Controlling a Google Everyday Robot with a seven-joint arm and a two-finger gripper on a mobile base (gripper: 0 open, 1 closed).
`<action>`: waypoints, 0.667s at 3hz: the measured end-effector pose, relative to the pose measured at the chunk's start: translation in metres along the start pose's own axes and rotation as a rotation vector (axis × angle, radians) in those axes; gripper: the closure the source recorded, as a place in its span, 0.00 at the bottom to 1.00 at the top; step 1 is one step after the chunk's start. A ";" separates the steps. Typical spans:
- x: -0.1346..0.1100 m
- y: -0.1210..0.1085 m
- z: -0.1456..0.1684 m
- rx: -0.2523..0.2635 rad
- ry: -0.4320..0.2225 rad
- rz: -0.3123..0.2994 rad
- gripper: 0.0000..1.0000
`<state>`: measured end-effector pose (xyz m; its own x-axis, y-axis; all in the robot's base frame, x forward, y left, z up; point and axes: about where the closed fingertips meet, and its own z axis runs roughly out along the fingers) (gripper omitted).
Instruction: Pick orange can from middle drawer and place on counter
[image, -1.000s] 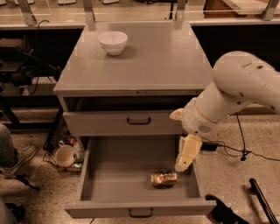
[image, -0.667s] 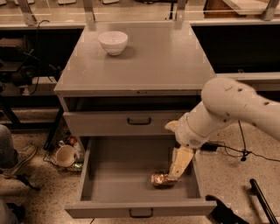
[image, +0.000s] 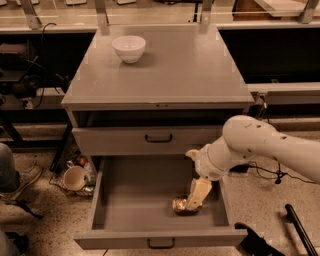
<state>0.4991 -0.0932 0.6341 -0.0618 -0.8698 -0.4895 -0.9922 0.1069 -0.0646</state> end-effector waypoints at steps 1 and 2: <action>0.014 -0.011 0.007 0.030 0.015 -0.009 0.00; 0.039 -0.032 0.029 0.085 0.080 -0.045 0.00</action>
Offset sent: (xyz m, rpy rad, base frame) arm 0.0536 -0.0350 -0.0579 -0.1599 -0.1593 -0.0087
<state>0.5314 -0.1165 0.5919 -0.0289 -0.9101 -0.4134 -0.9815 0.1040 -0.1605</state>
